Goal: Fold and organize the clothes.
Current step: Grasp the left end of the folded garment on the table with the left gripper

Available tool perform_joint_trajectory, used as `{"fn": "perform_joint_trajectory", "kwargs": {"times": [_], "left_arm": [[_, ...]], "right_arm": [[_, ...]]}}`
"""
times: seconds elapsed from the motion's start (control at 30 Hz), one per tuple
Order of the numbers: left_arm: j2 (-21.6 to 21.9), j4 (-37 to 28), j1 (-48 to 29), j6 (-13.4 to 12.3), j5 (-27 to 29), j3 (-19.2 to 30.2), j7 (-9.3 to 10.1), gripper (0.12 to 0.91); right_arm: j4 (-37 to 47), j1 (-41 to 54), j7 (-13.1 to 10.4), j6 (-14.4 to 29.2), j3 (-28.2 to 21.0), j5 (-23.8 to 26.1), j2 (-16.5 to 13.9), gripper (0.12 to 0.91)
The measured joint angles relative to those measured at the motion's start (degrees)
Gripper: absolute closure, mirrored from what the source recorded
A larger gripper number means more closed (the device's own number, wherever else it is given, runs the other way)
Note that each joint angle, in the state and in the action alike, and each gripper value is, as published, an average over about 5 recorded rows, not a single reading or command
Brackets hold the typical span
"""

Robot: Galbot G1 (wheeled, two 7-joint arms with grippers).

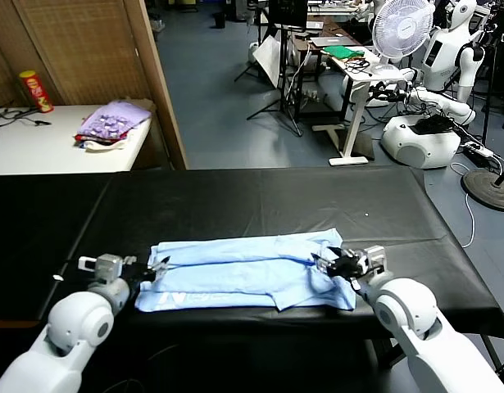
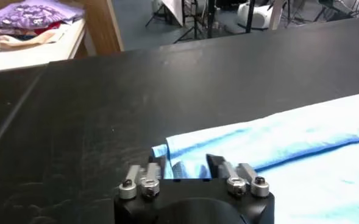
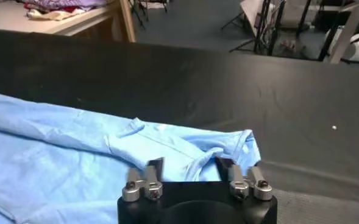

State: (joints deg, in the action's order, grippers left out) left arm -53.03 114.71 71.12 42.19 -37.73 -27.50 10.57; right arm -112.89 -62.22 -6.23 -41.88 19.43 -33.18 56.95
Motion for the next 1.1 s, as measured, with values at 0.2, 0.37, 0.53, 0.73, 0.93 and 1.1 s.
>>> {"fn": "perform_joint_trajectory", "kwargs": {"times": [0.2, 0.37, 0.53, 0.73, 0.93, 1.1], "left_arm": [[-2.06, -2.84, -2.95, -0.01, -5.23, -0.01, 2.61, 0.232], [-4.81, -6.17, -5.56, -1.13, -6.90, 1.08, 3.22, 0.232], [-7.01, -9.00, -7.17, -2.49, -6.90, 1.86, 3.11, 0.232], [-8.16, -11.54, -7.84, -3.71, -6.96, 1.87, 2.92, 0.296], [-9.04, -13.10, -8.05, -5.12, -5.88, 1.79, 2.79, 0.589], [-10.10, -13.86, -7.72, -7.85, -0.77, 2.48, 2.39, 0.854]], "right_arm": [[5.05, 2.33, -0.10, 3.69, -0.43, 3.53, 2.98, 0.227], [9.28, 4.12, 0.05, 5.55, -0.91, 4.24, 4.72, 0.227], [13.27, 5.85, 0.46, 7.12, -1.27, 5.38, 6.16, 0.227], [16.59, 6.39, 1.17, 8.35, -1.29, 6.26, 7.44, 0.298], [18.47, 6.70, 0.75, 10.91, -1.82, 7.69, 8.95, 0.593], [19.79, 6.73, -1.06, 14.32, -2.70, 9.92, 10.34, 0.844]]}}
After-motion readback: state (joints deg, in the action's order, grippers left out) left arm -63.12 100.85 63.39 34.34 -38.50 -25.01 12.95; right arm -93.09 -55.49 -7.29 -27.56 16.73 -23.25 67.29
